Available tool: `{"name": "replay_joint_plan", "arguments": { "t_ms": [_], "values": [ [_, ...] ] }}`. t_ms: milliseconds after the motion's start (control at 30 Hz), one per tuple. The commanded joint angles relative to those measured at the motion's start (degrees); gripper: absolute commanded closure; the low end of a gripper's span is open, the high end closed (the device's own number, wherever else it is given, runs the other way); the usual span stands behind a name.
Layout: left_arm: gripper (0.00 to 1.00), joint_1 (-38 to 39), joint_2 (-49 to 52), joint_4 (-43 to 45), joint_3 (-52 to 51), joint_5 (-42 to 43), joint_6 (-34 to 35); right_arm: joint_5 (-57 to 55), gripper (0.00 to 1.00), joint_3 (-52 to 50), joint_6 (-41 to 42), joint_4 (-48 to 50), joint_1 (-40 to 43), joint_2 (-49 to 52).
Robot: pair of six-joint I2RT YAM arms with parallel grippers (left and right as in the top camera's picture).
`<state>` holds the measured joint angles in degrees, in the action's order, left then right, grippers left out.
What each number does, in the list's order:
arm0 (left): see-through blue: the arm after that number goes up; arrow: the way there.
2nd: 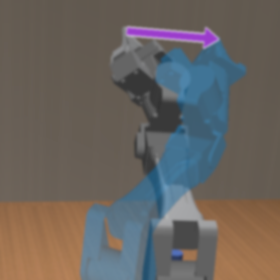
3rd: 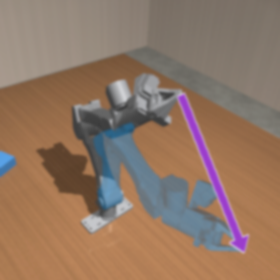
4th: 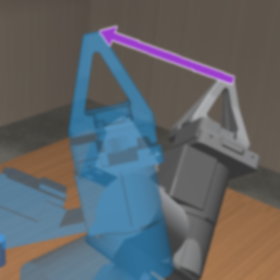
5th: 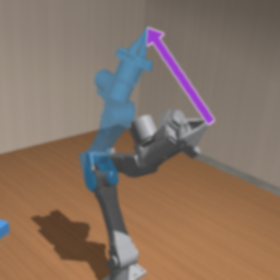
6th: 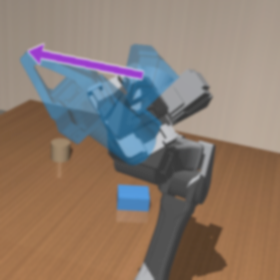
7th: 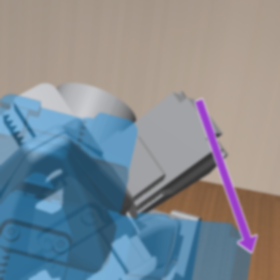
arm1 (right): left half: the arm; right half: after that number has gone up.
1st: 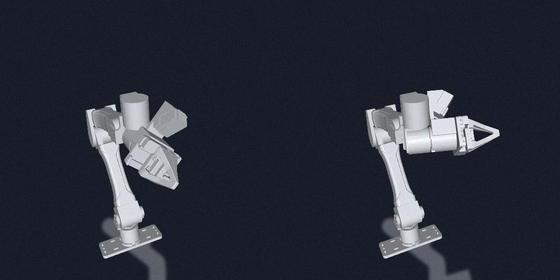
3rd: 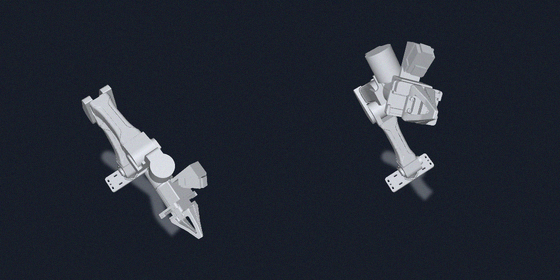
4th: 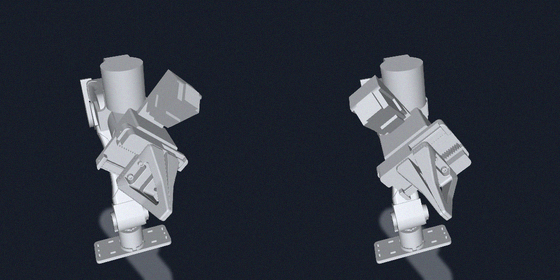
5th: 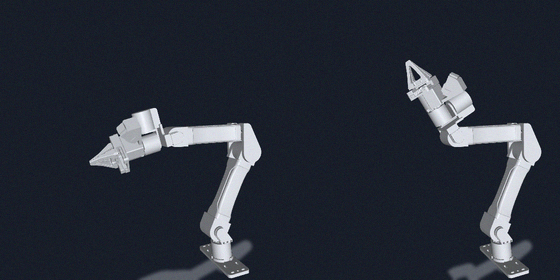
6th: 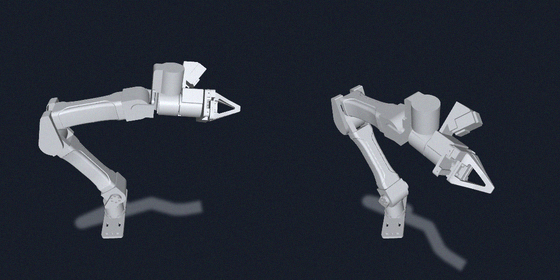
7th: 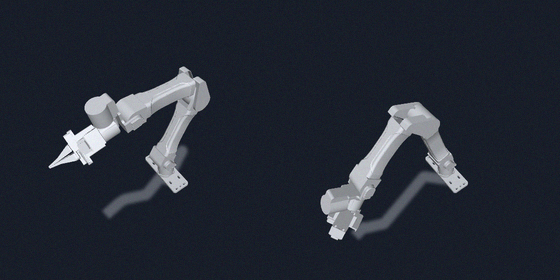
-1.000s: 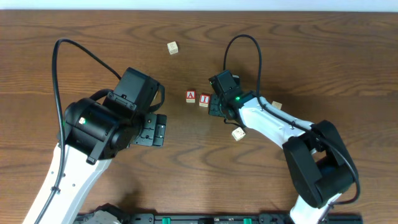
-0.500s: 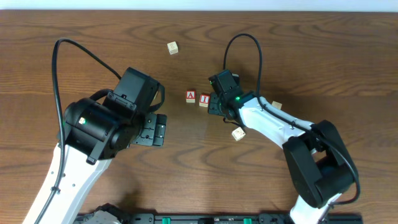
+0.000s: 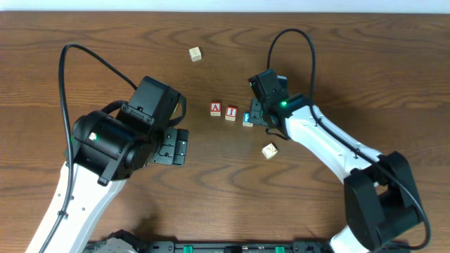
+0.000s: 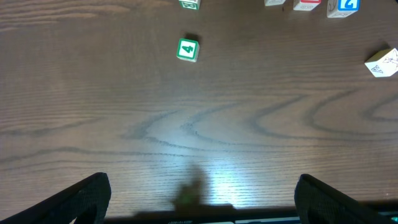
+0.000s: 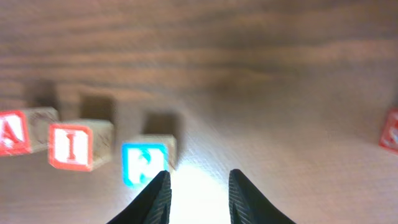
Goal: Spell out Ai2
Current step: 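Carry the 2 block and lower it right of the I block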
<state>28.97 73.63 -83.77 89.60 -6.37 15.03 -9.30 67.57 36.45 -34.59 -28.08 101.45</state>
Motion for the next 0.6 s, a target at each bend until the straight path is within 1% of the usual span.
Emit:
{"name": "replay_joint_plan", "arguments": {
  "t_ms": [0,133,200,333,567],
  "values": [
    [0.05,-0.2,0.1,-0.2,-0.2,0.0,0.4,-1.1,0.71,0.3,1.7,-1.5,-0.3,-0.2],
    [0.05,-0.2,0.1,-0.2,-0.2,0.0,0.4,-1.2,0.72,0.0,2.4,-1.1,-1.2,-0.1],
    [0.04,-0.2,0.1,-0.2,-0.2,0.0,0.4,-1.2,0.76,-0.2,2.7,-0.8,-1.4,0.4],
    [0.05,-0.2,0.1,-0.2,-0.2,0.0,0.4,-1.2,0.88,-0.2,3.4,-0.9,-1.4,3.2],
    [0.05,-0.2,0.1,-0.2,-0.2,0.0,0.4,-0.7,0.88,-0.2,4.0,0.7,-1.8,8.3]
  ]
}}
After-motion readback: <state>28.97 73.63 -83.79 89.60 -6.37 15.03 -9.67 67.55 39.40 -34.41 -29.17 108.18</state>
